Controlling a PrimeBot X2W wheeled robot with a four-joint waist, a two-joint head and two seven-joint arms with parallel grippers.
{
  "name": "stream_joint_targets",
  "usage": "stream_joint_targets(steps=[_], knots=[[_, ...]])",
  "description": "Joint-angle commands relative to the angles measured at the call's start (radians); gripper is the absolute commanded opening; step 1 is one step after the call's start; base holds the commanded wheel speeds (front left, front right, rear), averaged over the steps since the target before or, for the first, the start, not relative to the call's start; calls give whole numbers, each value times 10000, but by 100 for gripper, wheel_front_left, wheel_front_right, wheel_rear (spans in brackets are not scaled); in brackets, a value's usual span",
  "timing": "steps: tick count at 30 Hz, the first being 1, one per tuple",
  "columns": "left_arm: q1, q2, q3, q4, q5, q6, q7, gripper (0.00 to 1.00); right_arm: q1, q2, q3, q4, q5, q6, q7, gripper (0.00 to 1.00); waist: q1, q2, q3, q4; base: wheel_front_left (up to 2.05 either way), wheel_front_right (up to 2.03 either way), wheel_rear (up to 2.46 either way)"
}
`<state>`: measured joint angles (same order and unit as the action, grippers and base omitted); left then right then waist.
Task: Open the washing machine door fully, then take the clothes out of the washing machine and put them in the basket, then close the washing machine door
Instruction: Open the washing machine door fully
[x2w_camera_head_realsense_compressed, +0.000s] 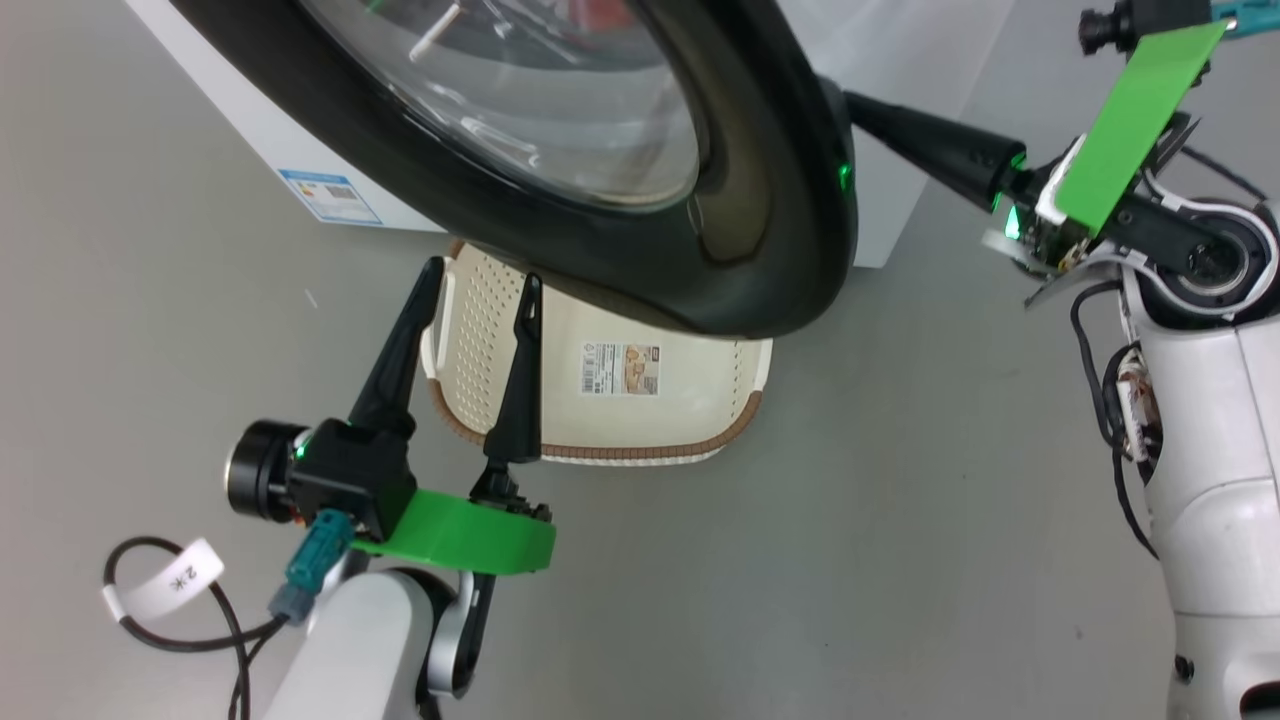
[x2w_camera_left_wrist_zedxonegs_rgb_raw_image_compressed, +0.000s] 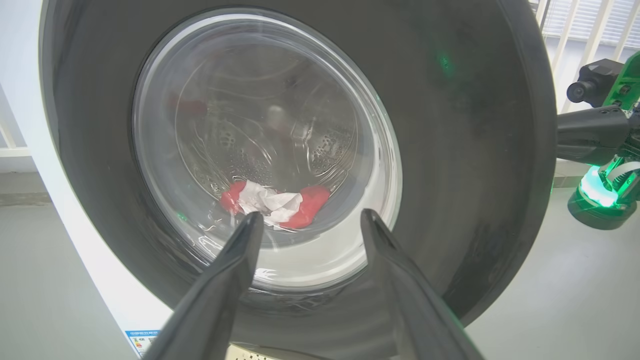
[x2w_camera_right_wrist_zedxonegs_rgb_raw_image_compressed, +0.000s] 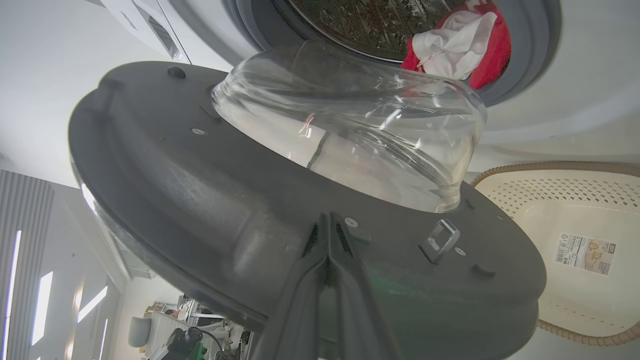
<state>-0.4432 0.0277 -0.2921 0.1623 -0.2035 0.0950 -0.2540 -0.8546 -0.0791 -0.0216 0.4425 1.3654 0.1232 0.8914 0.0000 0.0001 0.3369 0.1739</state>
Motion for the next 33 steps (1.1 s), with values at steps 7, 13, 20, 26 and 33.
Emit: stream_joint_targets(steps=[7,13,20,26,33], knots=[[245,225,375,-153,-80,-74,-78,100,628,279,288,-668,254,75,218,0,0,-1,-450,213,0,0,0],[330,225,369,-72,-153,-65,-78,100,1072,285,442,-877,336,75,290,0,0,-1,-729,436,0,0,0],[442,225,337,5,-218,-53,-78,100,1494,287,718,-1017,511,75,268,0,0,-1,-1035,688,0,0,0],[557,225,302,53,-286,-18,-78,100,1853,287,1028,-1106,656,75,268,0,0,-1,-1327,943,0,0,0],[683,225,246,118,-381,29,-78,100,2253,288,1366,-1189,872,75,209,0,0,-1,-1559,1236,0,0,0]])
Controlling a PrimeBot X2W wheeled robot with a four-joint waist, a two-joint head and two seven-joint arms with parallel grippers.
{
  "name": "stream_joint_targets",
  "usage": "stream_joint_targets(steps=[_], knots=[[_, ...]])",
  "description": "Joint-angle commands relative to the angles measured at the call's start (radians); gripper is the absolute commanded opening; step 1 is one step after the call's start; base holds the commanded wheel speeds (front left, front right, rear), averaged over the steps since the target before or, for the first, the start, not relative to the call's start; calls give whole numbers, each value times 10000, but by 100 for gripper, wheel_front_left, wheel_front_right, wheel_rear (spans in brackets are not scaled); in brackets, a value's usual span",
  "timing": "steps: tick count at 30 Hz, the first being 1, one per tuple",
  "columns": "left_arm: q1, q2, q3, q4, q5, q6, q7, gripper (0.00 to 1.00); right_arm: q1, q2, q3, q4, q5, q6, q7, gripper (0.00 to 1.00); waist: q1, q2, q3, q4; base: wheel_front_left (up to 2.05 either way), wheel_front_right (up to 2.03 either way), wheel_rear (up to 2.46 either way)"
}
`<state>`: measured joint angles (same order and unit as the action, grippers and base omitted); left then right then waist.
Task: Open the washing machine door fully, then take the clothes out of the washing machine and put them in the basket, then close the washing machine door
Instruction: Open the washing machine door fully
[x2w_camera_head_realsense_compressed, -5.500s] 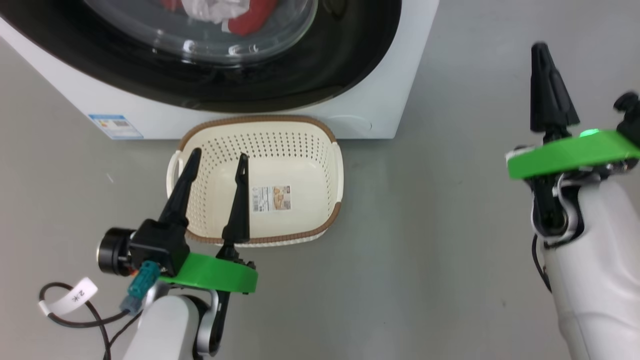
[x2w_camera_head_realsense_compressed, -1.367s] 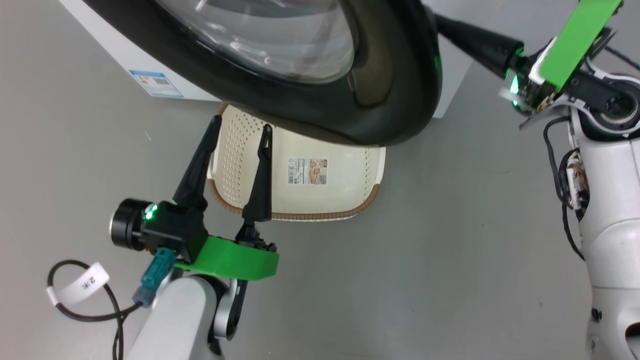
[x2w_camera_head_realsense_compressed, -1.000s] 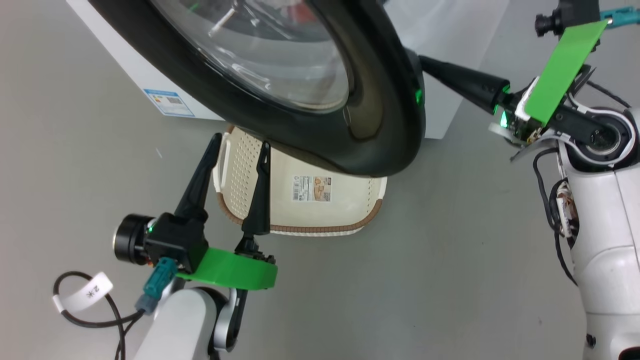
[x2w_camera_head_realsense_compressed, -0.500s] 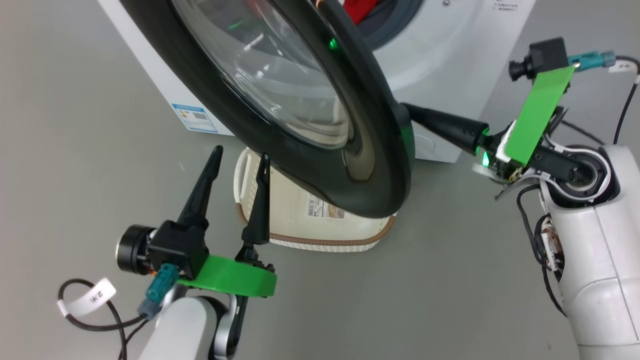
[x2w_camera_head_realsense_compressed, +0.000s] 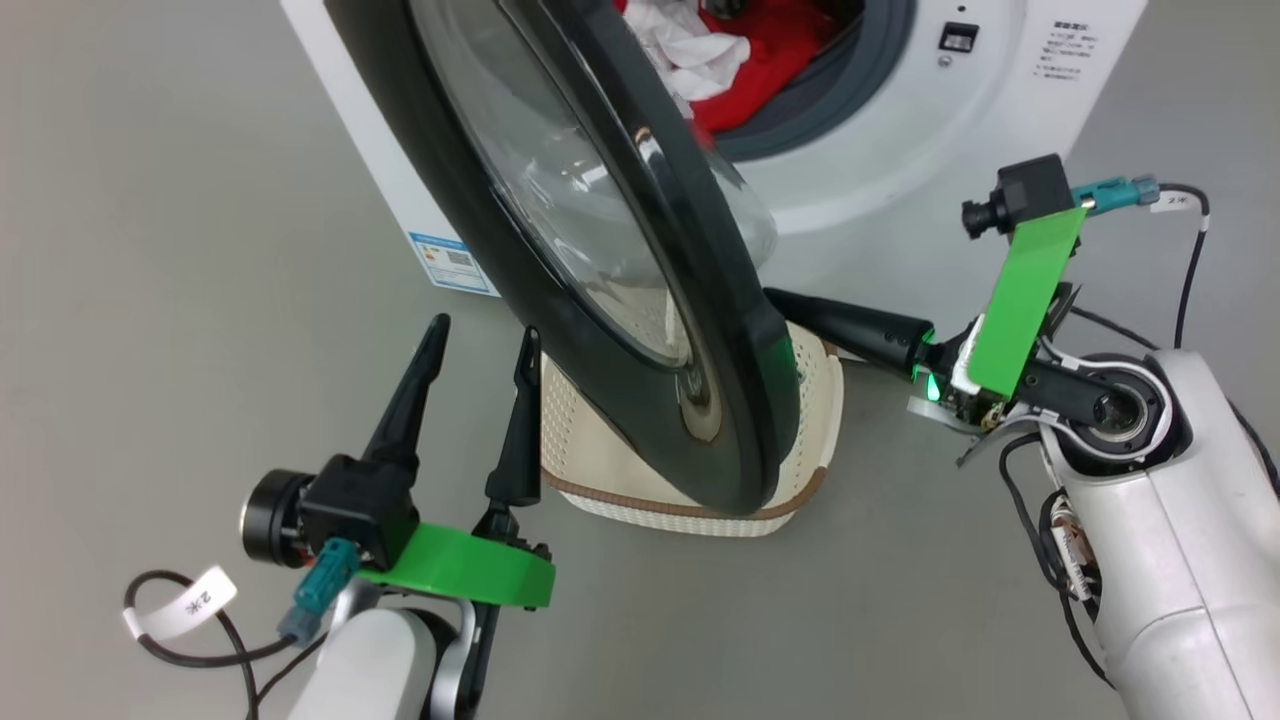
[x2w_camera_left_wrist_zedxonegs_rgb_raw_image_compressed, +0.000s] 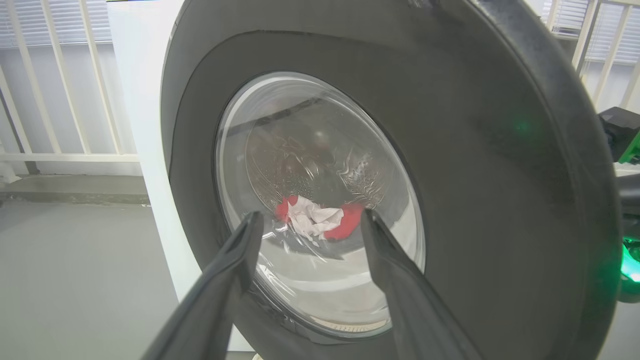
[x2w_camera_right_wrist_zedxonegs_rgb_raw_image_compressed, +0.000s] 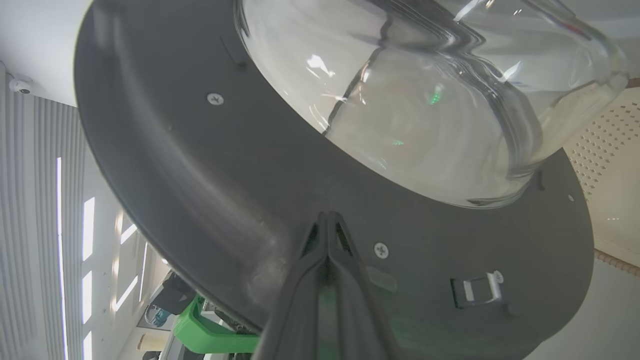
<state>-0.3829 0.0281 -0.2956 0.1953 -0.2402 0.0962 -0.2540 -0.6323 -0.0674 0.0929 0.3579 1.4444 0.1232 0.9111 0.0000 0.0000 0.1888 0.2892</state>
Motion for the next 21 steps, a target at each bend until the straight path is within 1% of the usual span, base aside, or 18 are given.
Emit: stream_joint_targets(steps=[1,9,21], knots=[[97,221,273,-204,-24,20,-78,100,80,171,266,-353,108,75,10,0,0,0,-109,129,0,0,0],[231,221,264,-119,-83,73,-78,100,417,171,572,-451,278,75,-9,0,0,0,-294,483,0,0,0],[303,221,207,-138,-249,172,-78,100,623,171,735,-561,483,75,43,0,0,0,-338,1232,0,0,0]])
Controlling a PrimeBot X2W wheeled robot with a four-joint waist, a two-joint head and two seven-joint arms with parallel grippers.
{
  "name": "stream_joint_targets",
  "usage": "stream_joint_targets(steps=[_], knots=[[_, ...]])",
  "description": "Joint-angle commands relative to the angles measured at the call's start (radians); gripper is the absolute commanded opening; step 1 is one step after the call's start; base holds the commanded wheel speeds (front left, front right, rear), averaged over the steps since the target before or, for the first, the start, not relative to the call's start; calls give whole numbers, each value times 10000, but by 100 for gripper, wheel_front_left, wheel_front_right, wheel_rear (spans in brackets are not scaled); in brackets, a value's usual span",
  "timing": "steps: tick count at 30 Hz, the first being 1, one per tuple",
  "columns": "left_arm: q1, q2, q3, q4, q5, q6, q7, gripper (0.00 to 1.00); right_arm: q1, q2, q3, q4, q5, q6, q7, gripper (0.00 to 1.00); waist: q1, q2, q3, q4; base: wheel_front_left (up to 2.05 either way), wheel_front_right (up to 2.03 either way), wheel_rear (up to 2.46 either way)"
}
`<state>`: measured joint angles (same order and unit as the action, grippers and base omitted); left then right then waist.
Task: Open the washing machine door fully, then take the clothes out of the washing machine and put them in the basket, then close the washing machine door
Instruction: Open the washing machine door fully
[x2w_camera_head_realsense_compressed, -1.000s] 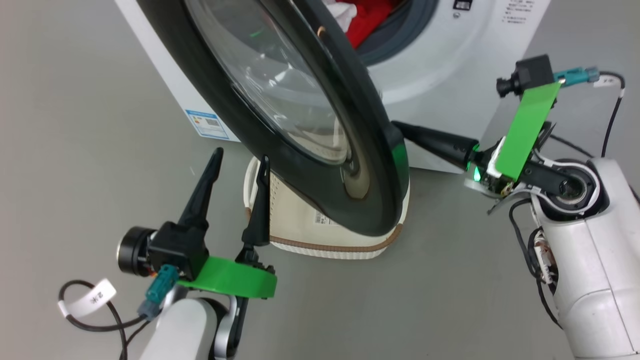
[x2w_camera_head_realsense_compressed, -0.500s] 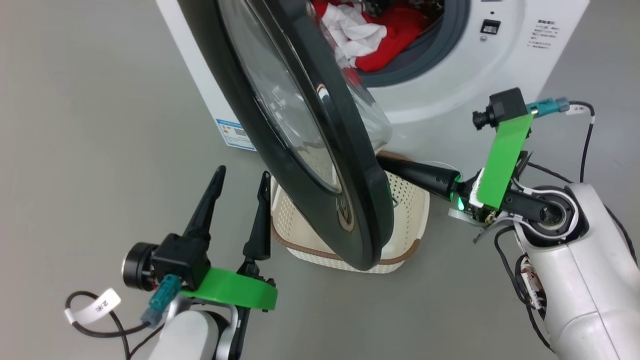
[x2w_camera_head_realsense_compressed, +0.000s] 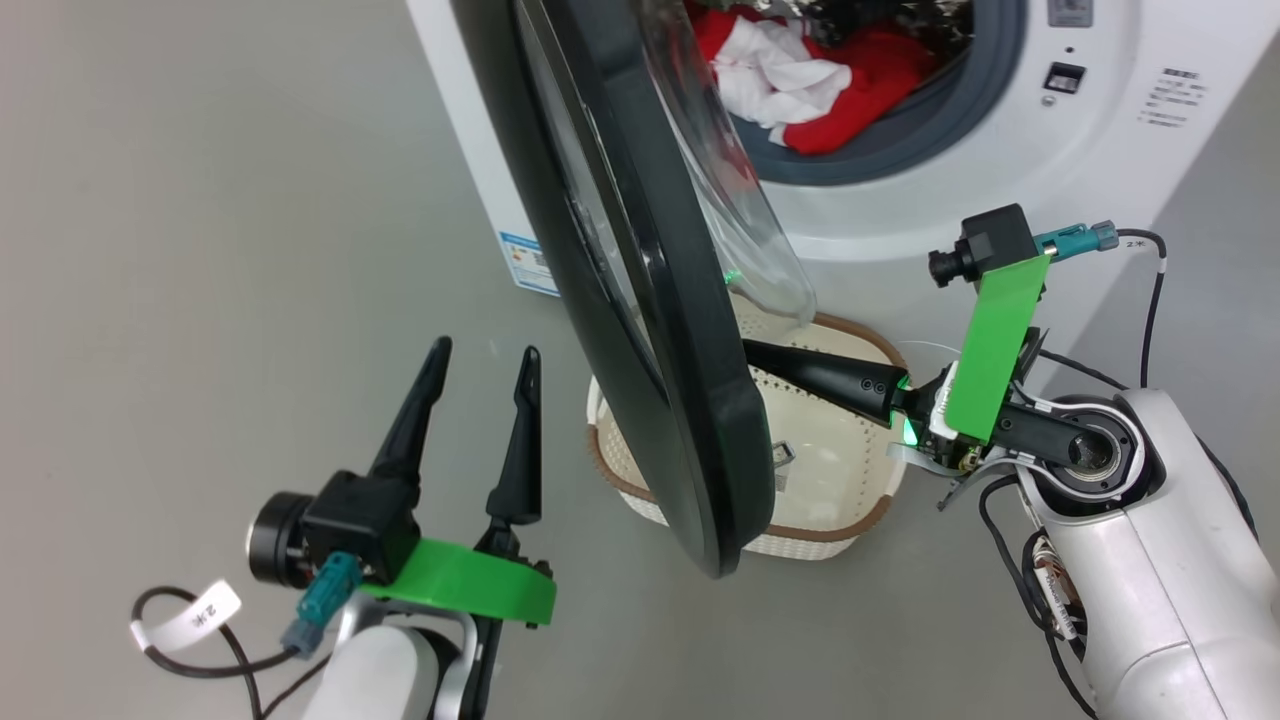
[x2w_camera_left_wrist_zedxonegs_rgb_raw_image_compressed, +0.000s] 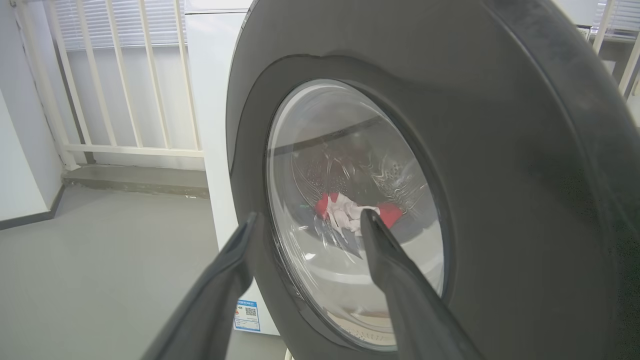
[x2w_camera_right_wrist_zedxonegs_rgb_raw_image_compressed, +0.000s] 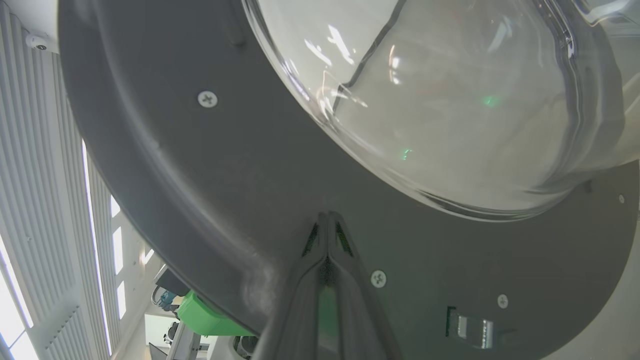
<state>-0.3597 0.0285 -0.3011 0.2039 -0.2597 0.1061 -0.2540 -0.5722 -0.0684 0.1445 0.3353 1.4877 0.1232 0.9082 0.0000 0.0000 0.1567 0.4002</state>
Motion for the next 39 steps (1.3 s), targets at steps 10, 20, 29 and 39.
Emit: stream_joint_targets(steps=[10,20,29,39], knots=[[144,217,253,-233,-113,136,-78,100,91,181,376,-374,127,75,205,0,0,0,-45,561,0,0,0],[207,217,210,-238,-249,204,-78,100,144,181,709,-440,221,75,246,0,0,0,-116,935,0,0,0],[245,217,169,-246,-321,248,-78,100,163,181,914,-431,308,75,194,0,0,0,-151,1184,0,0,0],[244,217,172,-255,-383,303,-78,100,106,181,993,-392,301,75,152,0,0,0,-133,1202,0,0,0]])
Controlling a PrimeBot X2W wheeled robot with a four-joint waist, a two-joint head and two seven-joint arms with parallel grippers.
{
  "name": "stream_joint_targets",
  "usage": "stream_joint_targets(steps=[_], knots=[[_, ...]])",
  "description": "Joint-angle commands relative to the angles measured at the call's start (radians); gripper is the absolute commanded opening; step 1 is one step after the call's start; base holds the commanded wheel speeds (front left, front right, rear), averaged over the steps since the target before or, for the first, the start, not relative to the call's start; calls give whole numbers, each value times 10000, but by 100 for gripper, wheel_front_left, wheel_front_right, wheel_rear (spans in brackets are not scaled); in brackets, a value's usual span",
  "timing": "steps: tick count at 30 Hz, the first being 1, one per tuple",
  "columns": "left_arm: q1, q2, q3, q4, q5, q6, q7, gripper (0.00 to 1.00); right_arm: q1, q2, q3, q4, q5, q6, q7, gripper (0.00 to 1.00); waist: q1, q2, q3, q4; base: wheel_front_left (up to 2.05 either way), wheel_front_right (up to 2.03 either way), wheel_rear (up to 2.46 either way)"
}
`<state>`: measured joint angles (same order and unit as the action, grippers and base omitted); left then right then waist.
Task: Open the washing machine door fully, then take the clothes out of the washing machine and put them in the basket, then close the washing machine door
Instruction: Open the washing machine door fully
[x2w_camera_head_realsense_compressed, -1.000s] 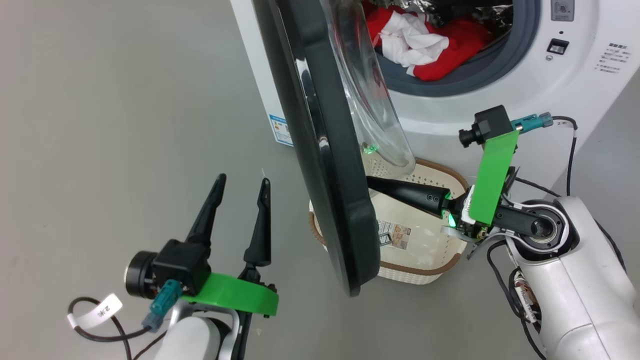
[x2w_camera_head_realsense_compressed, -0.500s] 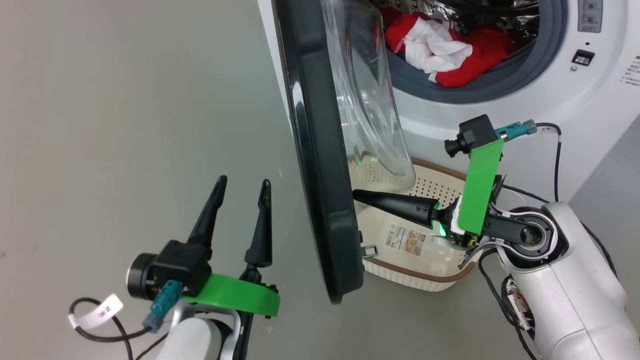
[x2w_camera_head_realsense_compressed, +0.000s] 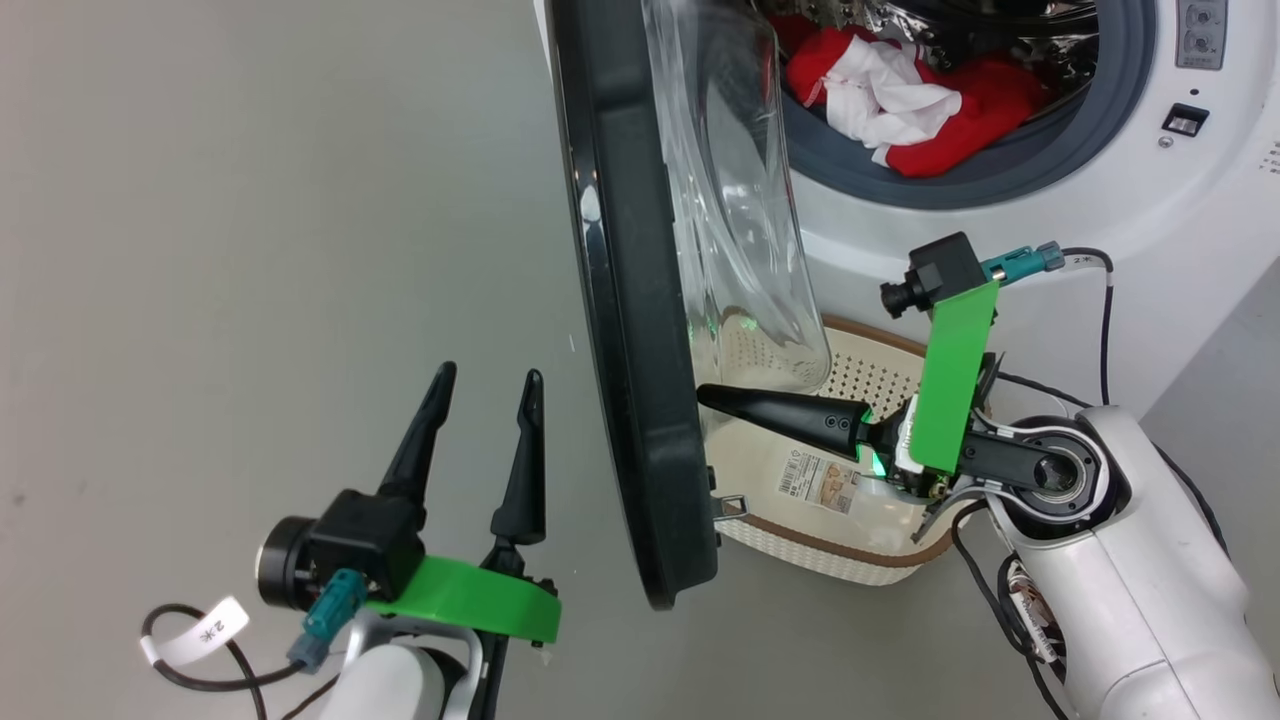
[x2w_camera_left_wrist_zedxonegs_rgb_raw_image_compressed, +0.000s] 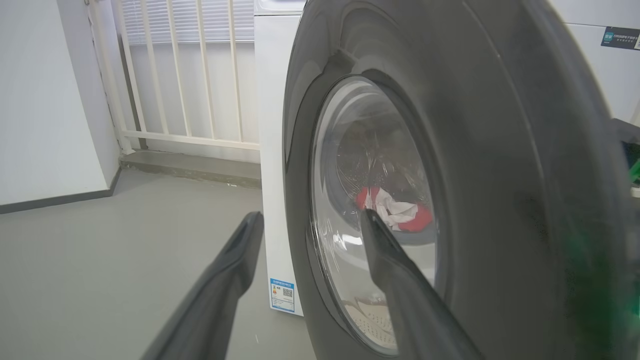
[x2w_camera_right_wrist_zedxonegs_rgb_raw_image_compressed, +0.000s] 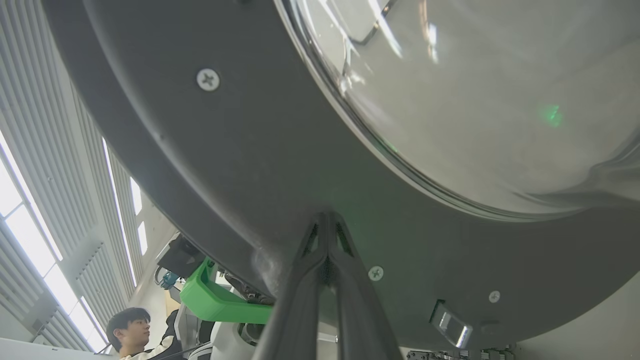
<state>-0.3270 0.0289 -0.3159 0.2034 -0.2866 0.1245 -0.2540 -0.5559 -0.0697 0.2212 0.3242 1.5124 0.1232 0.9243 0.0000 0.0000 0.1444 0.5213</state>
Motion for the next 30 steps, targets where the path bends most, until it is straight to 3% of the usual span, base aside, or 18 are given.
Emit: stream_joint_targets(steps=[1,10,11,12,13,14,15,21,30], knots=[[-78,214,318,-248,-118,121,-78,100,-54,195,220,-280,36,75,-27,0,0,0,-20,-15,0,0,0],[-12,214,356,-233,-147,50,-78,100,231,133,-101,-567,-845,75,-550,1,0,0,-112,-107,0,0,0],[1,214,355,-232,-162,38,-78,100,299,115,-145,-660,-1011,75,-628,25,0,0,-121,-114,0,0,0],[1,214,355,-232,-162,38,-78,100,299,115,-145,-660,-1011,75,-628,25,0,0,-121,-114,0,0,0],[17,214,356,-232,-195,20,-78,100,378,73,-188,-787,-1236,75,-739,44,0,0,-130,-122,0,0,0],[32,214,364,-236,-214,8,-78,100,458,0,-213,-937,-1552,75,-886,79,0,0,-136,-132,0,0,0],[49,214,374,-240,-219,-4,-78,100,537,-84,-218,-1135,-1917,75,-1061,100,0,0,-139,-142,0,0,0],[166,214,475,-259,-227,-55,-78,100,1192,-381,-112,-2272,-4102,75,-2225,100,0,0,-157,-204,0,0,0],[346,214,598,-453,-196,-141,-78,100,2110,-955,396,-3609,-7587,75,-5128,100,0,0,-156,-243,0,0,0]])
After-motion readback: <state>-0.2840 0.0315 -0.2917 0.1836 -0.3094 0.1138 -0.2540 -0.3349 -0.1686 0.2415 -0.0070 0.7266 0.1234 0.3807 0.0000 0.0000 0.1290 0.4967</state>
